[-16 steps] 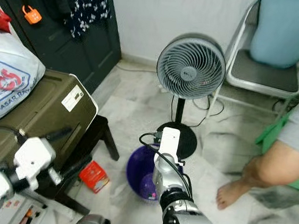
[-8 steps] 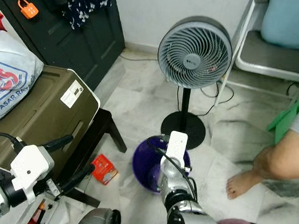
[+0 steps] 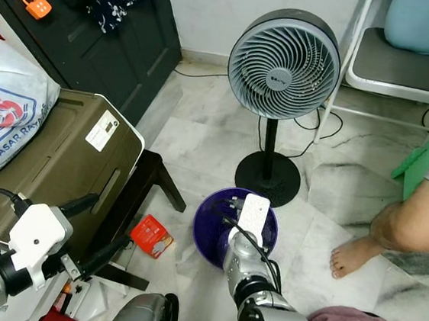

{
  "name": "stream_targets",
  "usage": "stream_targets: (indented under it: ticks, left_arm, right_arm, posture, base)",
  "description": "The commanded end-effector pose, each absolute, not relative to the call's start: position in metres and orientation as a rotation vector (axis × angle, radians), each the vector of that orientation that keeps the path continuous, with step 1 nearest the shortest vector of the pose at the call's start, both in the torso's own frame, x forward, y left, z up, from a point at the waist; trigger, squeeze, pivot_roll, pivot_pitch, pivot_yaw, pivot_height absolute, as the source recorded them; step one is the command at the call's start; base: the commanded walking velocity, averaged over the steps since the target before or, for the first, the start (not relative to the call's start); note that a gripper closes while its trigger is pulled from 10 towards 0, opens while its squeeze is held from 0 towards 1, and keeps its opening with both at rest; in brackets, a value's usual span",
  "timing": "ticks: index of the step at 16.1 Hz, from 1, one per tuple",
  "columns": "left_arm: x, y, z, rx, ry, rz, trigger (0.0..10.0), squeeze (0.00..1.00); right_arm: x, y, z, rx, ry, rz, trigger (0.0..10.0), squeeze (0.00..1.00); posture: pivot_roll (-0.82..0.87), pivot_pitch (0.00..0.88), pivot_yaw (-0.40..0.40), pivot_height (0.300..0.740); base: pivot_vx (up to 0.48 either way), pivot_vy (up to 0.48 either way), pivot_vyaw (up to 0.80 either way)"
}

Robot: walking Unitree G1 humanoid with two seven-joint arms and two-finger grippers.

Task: Clean up the room

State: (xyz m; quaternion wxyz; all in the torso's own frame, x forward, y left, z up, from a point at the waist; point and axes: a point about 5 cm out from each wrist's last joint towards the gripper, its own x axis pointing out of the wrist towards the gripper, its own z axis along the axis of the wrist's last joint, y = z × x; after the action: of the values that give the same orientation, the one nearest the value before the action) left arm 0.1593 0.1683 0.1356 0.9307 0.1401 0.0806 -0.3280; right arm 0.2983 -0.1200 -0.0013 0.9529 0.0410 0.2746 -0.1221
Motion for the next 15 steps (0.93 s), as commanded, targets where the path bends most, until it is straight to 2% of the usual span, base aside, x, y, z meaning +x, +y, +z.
stream_targets:
  ticks: [1, 4, 5, 11, 15]
  left_arm:
    - [0.157, 0.170, 0.137, 0.296, 0.174, -0.663, 10.0, 0.00]
    - [0.157, 0.172, 0.138, 0.298, 0.178, -0.658, 10.0, 0.00]
    - [0.158, 0.172, 0.138, 0.300, 0.178, -0.655, 10.0, 0.00]
    - [0.163, 0.171, 0.136, 0.299, 0.174, -0.655, 10.0, 0.00]
    - [0.182, 0.158, 0.134, 0.269, 0.118, -0.665, 10.0, 0.00]
  right_arm:
    - [0.306, -0.114, 0.008, 0.113, 0.503, -0.247, 10.0, 0.62]
    - [0.309, -0.117, 0.012, 0.125, 0.472, -0.261, 10.0, 0.66]
    - [0.309, -0.116, 0.013, 0.133, 0.466, -0.259, 10.0, 1.00]
    - [0.318, -0.109, 0.023, 0.187, 0.417, -0.220, 10.0, 1.00]
    - [0.325, -0.104, 0.032, 0.206, 0.393, -0.169, 10.0, 1.00]
  posture:
    - [0.42, 0.204, 0.206, 0.740]
    - [0.42, 0.199, 0.207, 0.740]
    - [0.42, 0.194, 0.206, 0.740]
    - [0.40, 0.172, 0.210, 0.740]
    - [0.33, 0.124, 0.185, 0.740]
  base:
    - [0.000, 0.000, 0.00]
    - [0.000, 0.000, 0.00]
    - [0.000, 0.000, 0.00]
    - [0.000, 0.000, 0.00]
    - [0.000, 0.000, 0.00]
